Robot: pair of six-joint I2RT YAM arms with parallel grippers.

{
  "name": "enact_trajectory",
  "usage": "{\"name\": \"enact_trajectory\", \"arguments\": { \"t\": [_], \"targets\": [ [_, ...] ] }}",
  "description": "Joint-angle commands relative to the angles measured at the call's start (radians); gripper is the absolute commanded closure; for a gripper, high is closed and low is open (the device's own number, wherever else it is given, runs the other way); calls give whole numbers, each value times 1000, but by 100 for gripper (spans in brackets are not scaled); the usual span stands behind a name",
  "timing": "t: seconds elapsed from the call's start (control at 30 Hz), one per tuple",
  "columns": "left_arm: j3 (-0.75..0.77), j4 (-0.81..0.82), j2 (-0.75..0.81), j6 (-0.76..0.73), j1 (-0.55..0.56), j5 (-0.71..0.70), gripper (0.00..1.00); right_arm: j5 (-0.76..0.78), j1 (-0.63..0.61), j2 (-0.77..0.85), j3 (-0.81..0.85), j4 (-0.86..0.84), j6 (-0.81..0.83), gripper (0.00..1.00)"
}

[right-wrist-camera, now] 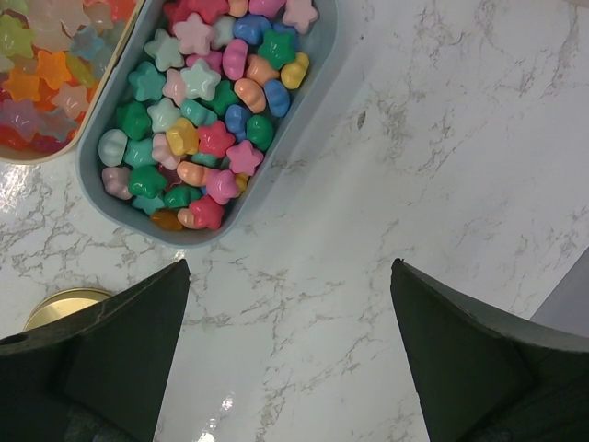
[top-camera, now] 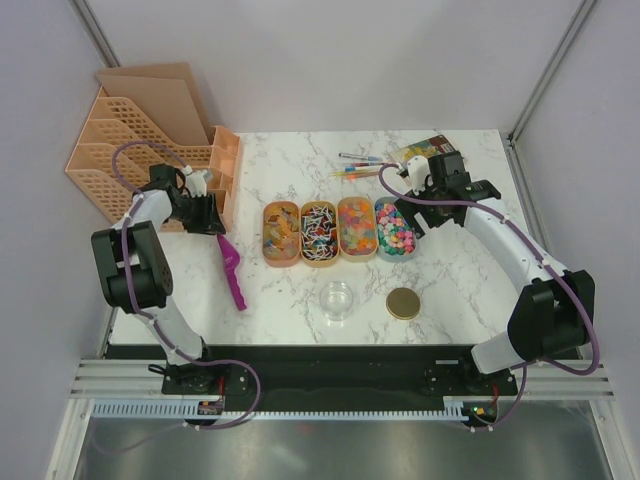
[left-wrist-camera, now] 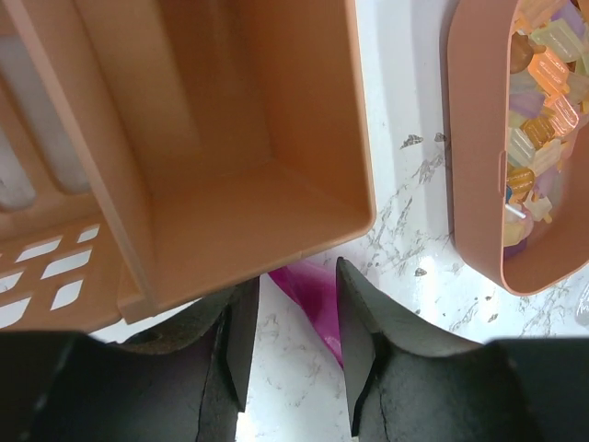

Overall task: Pack the candies
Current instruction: Pick up the spatula from the center of the board.

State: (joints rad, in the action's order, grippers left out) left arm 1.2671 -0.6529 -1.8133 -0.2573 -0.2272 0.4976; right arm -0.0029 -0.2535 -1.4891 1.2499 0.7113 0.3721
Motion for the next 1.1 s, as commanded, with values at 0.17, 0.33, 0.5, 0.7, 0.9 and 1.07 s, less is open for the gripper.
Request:
{"name": "enact_trajectory", "arguments": {
  "t": [0.17, 0.33, 0.5, 0.7, 0.9, 1.07],
  "targets": [
    [20, 18, -11, 39, 12, -5, 64, -8, -1, 33, -24, -23, 13, 2],
    [11, 7, 3, 41, 12, -17, 80, -3, -1, 44, -32, -23, 17, 2],
    [1, -57, 57, 32, 12, -13, 98, -3, -1, 56, -38, -21, 19, 2],
    [60, -242, 121, -26, 54, 76, 98, -31, -1, 84, -15, -6, 28, 2],
    [236, -412, 158, -105, 160, 261, 98, -94, -3, 110, 26, 16, 56, 2],
    [424, -351, 120, 21, 215, 363, 98, -132, -36, 173, 36, -33, 83, 2]
  ]
}}
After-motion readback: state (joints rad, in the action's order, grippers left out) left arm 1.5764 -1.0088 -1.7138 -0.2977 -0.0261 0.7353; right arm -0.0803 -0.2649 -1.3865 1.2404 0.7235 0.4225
